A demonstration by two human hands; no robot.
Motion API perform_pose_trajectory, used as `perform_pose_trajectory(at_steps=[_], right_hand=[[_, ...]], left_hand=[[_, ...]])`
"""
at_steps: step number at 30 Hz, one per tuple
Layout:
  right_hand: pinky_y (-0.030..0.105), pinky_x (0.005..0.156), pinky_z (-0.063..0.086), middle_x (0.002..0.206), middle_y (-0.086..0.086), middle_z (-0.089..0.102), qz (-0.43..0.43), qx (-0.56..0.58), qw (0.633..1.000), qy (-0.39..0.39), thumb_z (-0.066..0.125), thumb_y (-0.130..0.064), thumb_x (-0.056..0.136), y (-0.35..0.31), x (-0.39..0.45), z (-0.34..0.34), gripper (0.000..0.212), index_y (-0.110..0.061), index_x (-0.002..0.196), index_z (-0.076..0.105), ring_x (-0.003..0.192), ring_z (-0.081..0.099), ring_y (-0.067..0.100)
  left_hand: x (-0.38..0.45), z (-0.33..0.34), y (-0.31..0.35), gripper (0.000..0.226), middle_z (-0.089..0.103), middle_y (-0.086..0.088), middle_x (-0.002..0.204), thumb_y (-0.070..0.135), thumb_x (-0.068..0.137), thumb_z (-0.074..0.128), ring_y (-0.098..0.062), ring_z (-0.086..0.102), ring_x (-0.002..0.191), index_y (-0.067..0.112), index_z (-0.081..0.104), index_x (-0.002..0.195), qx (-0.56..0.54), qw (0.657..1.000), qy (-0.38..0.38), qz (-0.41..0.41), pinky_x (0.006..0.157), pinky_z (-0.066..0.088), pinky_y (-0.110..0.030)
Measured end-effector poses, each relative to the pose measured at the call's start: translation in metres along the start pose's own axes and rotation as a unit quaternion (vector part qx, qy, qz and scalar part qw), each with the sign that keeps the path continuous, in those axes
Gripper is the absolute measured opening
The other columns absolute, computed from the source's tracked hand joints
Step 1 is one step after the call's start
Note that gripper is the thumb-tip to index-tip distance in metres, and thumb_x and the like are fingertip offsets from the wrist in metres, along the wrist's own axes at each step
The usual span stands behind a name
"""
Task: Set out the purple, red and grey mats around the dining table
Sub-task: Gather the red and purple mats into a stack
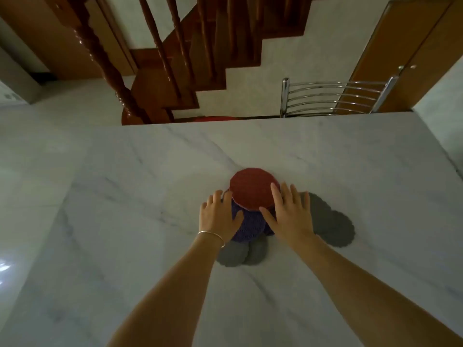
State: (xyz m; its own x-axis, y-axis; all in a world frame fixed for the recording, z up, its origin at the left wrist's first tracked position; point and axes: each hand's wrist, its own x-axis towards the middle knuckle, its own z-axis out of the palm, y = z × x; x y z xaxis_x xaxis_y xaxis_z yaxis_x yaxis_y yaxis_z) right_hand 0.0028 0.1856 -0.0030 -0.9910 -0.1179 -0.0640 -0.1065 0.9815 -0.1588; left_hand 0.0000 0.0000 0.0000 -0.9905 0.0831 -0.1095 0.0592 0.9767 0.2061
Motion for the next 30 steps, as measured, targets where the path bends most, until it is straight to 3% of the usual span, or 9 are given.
perform_pose_trajectory(at_steps=[6, 13, 18, 22, 24, 27, 28, 30], right_hand=[[0.060, 0.112, 0.016, 0.155, 0.015, 0.018, -0.003, 0.007, 1.000, -0.028, 0.030, -0.062, 0.090, 0.000, 0.018, 0.017, 0.073, -0.018, 0.147, 0.016, 0.140, 0.018, 0.037], [0.056, 0.114, 0.013, 0.156, 0.013, 0.016, -0.009, 0.043, 0.998, -0.053, 0.033, -0.060, 0.090, 0.001, 0.027, 0.031, 0.073, -0.019, 0.147, 0.017, 0.141, 0.018, 0.033], [0.054, 0.115, 0.011, 0.156, 0.013, 0.017, -0.005, 0.054, 0.997, -0.060, 0.035, -0.061, 0.089, 0.002, 0.029, 0.035, 0.073, -0.018, 0.146, 0.020, 0.141, 0.016, 0.033], [0.054, 0.114, 0.015, 0.154, 0.015, 0.022, -0.006, 0.066, 0.996, -0.053, 0.040, -0.058, 0.088, -0.001, 0.028, 0.034, 0.072, -0.015, 0.144, 0.027, 0.139, 0.020, 0.035], [0.053, 0.114, 0.018, 0.152, 0.016, 0.025, -0.006, 0.074, 0.996, -0.045, 0.044, -0.057, 0.088, -0.002, 0.028, 0.034, 0.071, -0.014, 0.143, 0.030, 0.138, 0.024, 0.036], [0.050, 0.112, 0.025, 0.151, 0.015, 0.028, -0.003, 0.095, 0.994, -0.045, 0.050, -0.055, 0.086, -0.003, 0.029, 0.032, 0.073, -0.013, 0.143, 0.030, 0.136, 0.027, 0.036], [0.049, 0.111, 0.027, 0.151, 0.015, 0.028, -0.002, 0.105, 0.993, -0.044, 0.051, -0.054, 0.086, -0.002, 0.029, 0.032, 0.074, -0.013, 0.143, 0.030, 0.136, 0.028, 0.035], [0.048, 0.109, 0.032, 0.151, 0.014, 0.029, 0.001, 0.122, 0.992, -0.044, 0.054, -0.052, 0.085, -0.001, 0.030, 0.031, 0.074, -0.013, 0.143, 0.030, 0.135, 0.028, 0.036]], left_hand=[[0.029, 0.003, 0.019, 0.054, 0.057, -0.011, 0.124, 0.036, 0.087, 0.053, -0.031, 0.049, 0.113, 0.014, 0.043, 0.134, -0.136, 0.987, 0.005, -0.088, 0.093, 0.042, -0.042], [0.053, 0.006, 0.028, 0.044, 0.063, -0.013, 0.115, 0.015, 0.083, 0.047, -0.035, 0.047, 0.112, 0.010, 0.046, 0.128, -0.239, 0.951, 0.018, -0.196, 0.090, 0.044, -0.047], [0.060, 0.009, 0.030, 0.043, 0.065, -0.012, 0.115, 0.011, 0.080, 0.049, -0.034, 0.052, 0.108, 0.010, 0.053, 0.123, -0.261, 0.936, 0.051, -0.229, 0.088, 0.046, -0.043], [0.063, 0.010, 0.030, 0.039, 0.065, -0.010, 0.112, 0.010, 0.081, 0.053, -0.028, 0.058, 0.102, 0.009, 0.055, 0.120, -0.299, 0.919, 0.097, -0.236, 0.073, 0.041, -0.030], [0.064, 0.008, 0.031, 0.039, 0.066, -0.005, 0.102, 0.011, 0.082, 0.058, -0.023, 0.061, 0.093, 0.010, 0.054, 0.121, -0.327, 0.906, 0.109, -0.247, 0.071, 0.039, -0.026], [0.067, 0.004, 0.033, 0.038, 0.059, 0.012, 0.069, 0.013, 0.081, 0.063, -0.013, 0.062, 0.075, 0.007, 0.057, 0.118, -0.383, 0.874, 0.120, -0.274, 0.069, 0.039, -0.018], [0.068, 0.003, 0.034, 0.034, 0.057, 0.013, 0.064, 0.013, 0.082, 0.063, -0.008, 0.060, 0.068, 0.006, 0.060, 0.115, -0.393, 0.869, 0.117, -0.279, 0.065, 0.038, -0.017], [0.067, 0.005, 0.035, 0.022, 0.062, 0.004, 0.070, 0.015, 0.083, 0.061, -0.017, 0.061, 0.071, 0.007, 0.065, 0.103, -0.397, 0.873, 0.082, -0.270, 0.066, 0.040, -0.022]])
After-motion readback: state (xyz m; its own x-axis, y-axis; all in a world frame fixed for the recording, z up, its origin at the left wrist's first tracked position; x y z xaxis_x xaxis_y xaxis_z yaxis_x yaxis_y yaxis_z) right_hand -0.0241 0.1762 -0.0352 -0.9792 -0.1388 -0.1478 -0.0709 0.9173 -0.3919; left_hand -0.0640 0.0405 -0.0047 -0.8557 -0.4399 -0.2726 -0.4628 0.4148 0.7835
